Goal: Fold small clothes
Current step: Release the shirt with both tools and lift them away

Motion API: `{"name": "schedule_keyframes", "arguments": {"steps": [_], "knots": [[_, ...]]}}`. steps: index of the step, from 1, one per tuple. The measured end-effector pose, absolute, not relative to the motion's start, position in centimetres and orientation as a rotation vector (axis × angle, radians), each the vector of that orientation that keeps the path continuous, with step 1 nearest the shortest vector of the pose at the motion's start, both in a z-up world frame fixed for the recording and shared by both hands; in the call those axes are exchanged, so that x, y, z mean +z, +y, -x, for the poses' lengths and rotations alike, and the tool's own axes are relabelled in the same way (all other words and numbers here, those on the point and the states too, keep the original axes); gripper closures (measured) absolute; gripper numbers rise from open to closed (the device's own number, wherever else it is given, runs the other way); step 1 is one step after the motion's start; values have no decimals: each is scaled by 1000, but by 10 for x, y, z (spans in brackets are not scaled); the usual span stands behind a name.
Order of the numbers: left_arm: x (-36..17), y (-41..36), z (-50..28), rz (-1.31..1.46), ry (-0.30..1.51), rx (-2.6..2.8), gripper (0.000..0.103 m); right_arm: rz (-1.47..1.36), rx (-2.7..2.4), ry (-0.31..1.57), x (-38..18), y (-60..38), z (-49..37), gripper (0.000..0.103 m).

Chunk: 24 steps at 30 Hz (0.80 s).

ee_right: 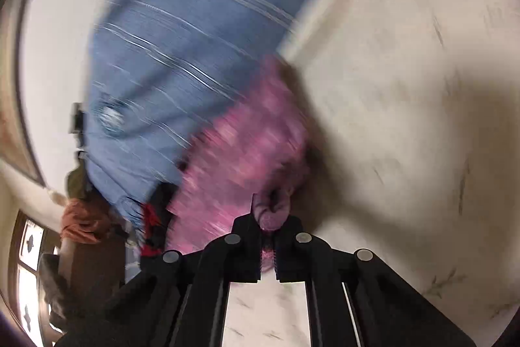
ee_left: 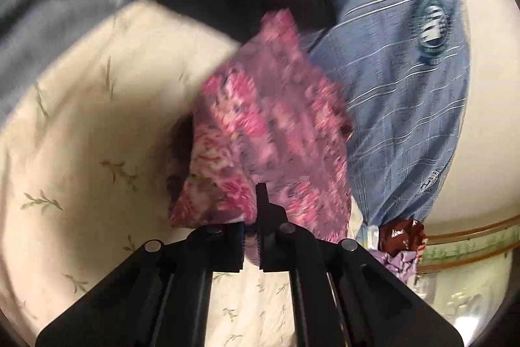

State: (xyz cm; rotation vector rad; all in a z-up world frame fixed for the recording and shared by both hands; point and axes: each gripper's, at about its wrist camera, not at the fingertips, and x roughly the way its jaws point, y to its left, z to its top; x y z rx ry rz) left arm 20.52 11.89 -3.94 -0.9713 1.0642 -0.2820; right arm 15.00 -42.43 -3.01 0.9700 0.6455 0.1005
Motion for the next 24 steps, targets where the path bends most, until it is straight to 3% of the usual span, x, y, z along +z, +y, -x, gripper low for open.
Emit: {"name": "schedule_keyframes", "arguments": {"steps": [4,8,10,11,12,14,15,16,18,24], "knots": [[-31,112,-202,837,1027,-249,100,-815,81,618,-4,-429,-142,99],[-69,110,-205,810,1138,-183,99,-756,-16,782,-54,-426,-149,99],[-68,117,-199,838,1125,-199,97,-790,-6,772,-68,-427,-142,99],[-61,120,-193,822,1127,-201,97,-790,-10,775,-67,-427,-139,97],[-54,121,-189,793,1123,-194,96,-799,-10,781,-65,-427,-136,88],[-36,127,-175,737,1095,-198,93,-792,-78,777,-51,-431,-130,86],[-24,129,-167,711,1064,-200,82,-786,-113,742,-41,-435,-125,86],[-14,132,-161,688,1032,-196,65,-783,-134,685,-30,-439,-120,85],[11,127,-164,625,962,-188,46,-756,-134,620,-10,-440,-125,84],[28,83,-231,481,934,-233,43,-547,32,698,7,-382,-205,80]]}}
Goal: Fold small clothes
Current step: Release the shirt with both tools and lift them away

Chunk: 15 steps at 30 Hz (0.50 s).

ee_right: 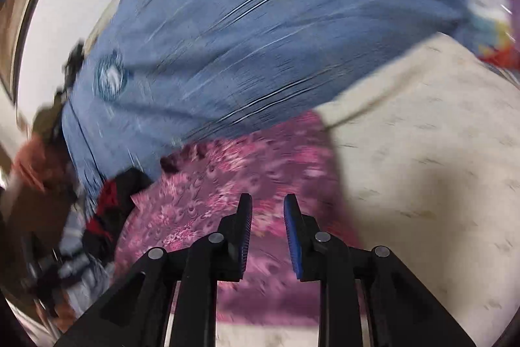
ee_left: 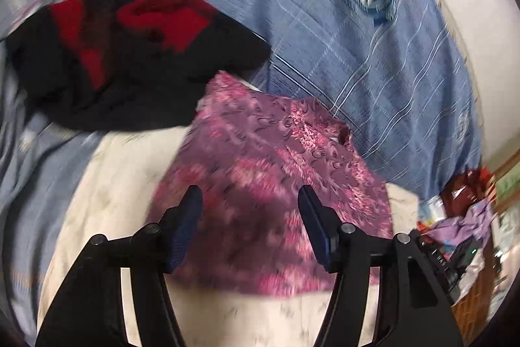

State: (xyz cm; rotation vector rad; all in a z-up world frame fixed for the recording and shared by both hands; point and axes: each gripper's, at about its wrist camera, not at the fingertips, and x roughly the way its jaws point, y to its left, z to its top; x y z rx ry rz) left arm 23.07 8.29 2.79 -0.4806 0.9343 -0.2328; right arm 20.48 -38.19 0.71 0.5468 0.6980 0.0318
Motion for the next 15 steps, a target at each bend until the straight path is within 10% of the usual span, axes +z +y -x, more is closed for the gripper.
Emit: {"name": "schedule_keyframes", "arguments": {"steps": [15], "knots": [[-39,30,-267,154,946,-69,35,-451,-14,767,-46,-367,-236,72]]}}
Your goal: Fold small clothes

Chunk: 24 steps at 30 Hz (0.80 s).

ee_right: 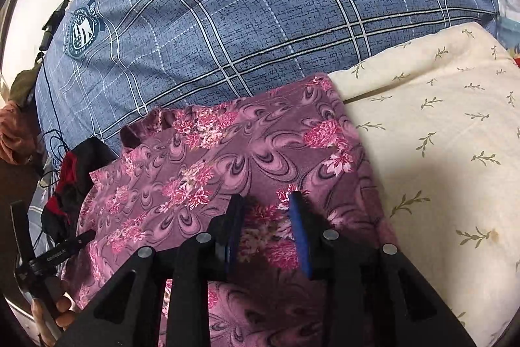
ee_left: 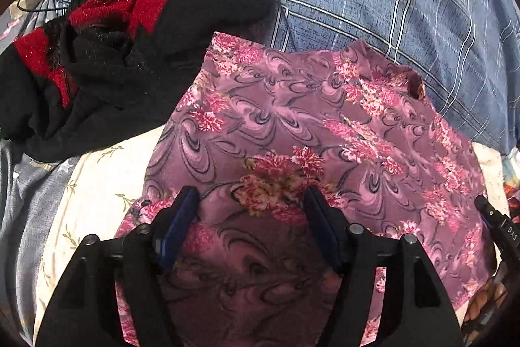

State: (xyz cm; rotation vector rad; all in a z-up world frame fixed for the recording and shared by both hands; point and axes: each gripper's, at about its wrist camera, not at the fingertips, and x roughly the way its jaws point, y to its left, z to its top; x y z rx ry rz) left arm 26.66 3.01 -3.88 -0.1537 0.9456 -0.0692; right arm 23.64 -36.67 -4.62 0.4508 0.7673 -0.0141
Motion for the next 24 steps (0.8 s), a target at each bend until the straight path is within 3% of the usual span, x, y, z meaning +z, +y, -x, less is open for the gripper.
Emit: {"name": "schedule_keyframes", "arguments": {"steps": [8,10,14,15,18,24], "knots": [[-12,24,-249,114,889,-89,35,-454,-48,733,-16,-360,-201,68],[-9,26,-244,111,887,-98,35,-435,-70,746,-20,-361,-194,60],[-25,19,-249,-26,978,-11,28,-387,-86,769,-39,-362,-186,59],[-29,23,-251,-15,986,-12,24,-350,-93,784,-38,-359,-187,59],[-20,47,-251,118,1013,-51,25,-265,-112,842,-29,-346,-194,56],[21,99,-263,238,923,-64,25,-442,-98,768,-3,-379,-217,52]]}}
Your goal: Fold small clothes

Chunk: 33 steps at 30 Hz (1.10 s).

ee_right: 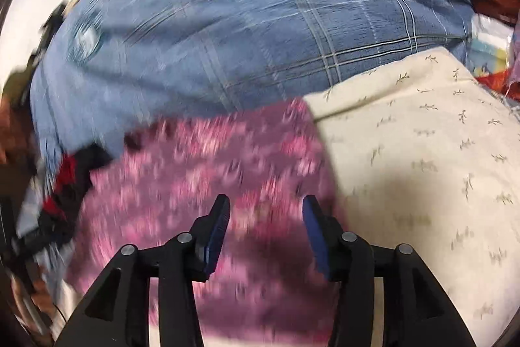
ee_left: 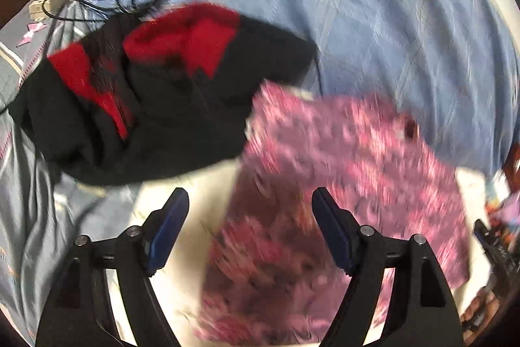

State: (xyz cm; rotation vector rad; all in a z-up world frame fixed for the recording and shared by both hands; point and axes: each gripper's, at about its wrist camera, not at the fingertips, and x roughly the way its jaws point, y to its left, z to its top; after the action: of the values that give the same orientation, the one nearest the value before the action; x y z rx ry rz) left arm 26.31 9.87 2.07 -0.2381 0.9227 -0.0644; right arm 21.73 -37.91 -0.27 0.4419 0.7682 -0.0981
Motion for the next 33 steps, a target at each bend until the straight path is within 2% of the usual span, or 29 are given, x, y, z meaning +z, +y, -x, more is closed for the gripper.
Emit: {"name": "schedule_keyframes", "arguments": {"steps": [5,12,14,15,16,17,19,21,23,28,30,33], "knots": [[4,108,-332,244,1030,-32,25,-524,-148,788,-7,-410,-271,52],[-30,66,-379,83,1131,-87,24,-571,-194,889,-39,-426,-330,51],[-30,59,-382,48,1102,-73,24,-534,-131,907,-43,-419,-341,85],[-28,58,-382,40,1072,-58,24,-496,-120,876,-36,-415,-341,93],[-28,58,-382,36,1046,-33,24,-493,-117,834,-32,-416,-338,96],[-31,56,-385,14,1047,-7,24,-498,-131,795,-29,-420,-334,96],[-40,42,-389,-109,1056,59,24,-485,-184,876,-44,-427,-340,95],[-36,32,-383,-181,1038,76,25,-499,-215,939,-56,-433,-340,90],[-23,32,-371,-149,1031,35,29,-512,-225,888,-44,-435,-327,83],[18,33,-326,-20,953,-139,29,-445,-63,774,-9,-406,-286,83],[18,26,-315,-15,973,-207,29,-411,-7,759,-7,-389,-268,82],[-6,9,-309,-60,1049,-237,29,-399,9,828,-34,-374,-255,77]]}}
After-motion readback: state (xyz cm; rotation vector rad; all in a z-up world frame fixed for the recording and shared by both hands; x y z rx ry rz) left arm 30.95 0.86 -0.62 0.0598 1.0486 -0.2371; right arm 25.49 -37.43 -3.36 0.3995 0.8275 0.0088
